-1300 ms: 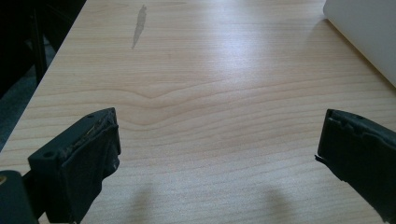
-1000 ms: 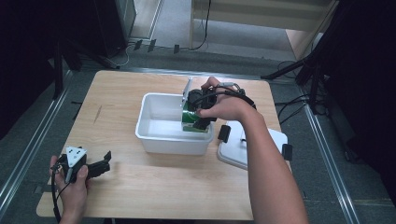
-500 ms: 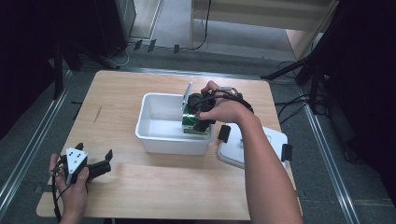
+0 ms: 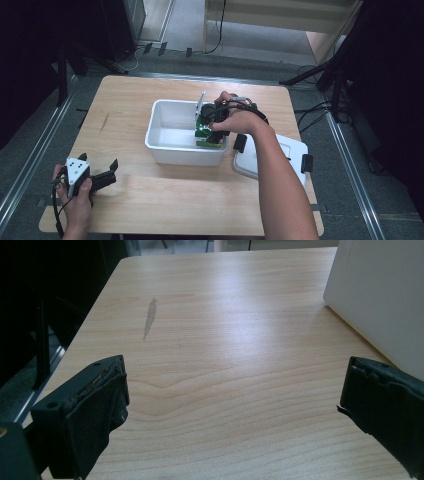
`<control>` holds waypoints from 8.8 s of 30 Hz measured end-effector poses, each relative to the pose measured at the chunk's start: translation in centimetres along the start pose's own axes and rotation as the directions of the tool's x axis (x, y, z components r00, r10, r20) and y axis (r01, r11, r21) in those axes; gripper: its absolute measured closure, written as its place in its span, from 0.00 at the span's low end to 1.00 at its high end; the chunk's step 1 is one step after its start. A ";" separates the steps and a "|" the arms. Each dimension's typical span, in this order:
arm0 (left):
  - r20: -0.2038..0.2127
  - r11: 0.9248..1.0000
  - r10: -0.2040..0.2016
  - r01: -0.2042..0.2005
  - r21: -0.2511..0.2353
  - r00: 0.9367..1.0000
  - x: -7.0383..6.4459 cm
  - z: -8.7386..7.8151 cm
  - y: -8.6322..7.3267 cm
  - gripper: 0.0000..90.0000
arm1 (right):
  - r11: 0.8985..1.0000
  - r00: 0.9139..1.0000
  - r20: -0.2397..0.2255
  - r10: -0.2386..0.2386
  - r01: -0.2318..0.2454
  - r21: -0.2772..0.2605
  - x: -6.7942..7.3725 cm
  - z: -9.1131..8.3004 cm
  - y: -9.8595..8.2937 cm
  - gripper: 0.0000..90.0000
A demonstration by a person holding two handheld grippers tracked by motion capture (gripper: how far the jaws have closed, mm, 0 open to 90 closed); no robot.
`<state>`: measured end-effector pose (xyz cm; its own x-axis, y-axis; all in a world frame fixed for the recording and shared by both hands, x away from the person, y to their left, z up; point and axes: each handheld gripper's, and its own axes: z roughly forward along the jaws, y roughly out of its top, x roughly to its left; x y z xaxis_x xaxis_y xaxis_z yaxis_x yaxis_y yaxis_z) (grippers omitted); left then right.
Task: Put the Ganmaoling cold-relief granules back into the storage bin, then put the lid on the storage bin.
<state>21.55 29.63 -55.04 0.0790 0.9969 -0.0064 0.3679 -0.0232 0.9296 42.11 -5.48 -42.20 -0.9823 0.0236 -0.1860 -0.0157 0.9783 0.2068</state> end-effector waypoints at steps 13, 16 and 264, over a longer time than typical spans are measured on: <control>0.002 1.000 0.004 -0.004 0.000 1.000 0.0 0.0 0.0 0.00 | 0.999 0.999 -0.040 0.003 -0.002 0.036 -0.2 1.1 0.1 0.17; 0.003 1.000 0.004 -0.004 -0.002 1.000 -0.1 0.0 0.0 0.00 | 0.999 0.998 -0.055 0.009 -0.006 0.050 -0.2 1.4 0.1 0.17; 0.012 0.999 0.025 -0.026 0.019 1.000 -0.1 0.1 0.0 0.00 | 0.998 0.994 0.093 -0.057 0.054 0.027 0.6 -11.9 3.7 0.95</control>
<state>21.64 29.47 -55.03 0.0993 0.9950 0.0129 0.3834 -0.0502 0.9222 39.21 -4.29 -30.15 -0.9582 -0.0128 -0.2859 -0.0638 0.9834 0.1701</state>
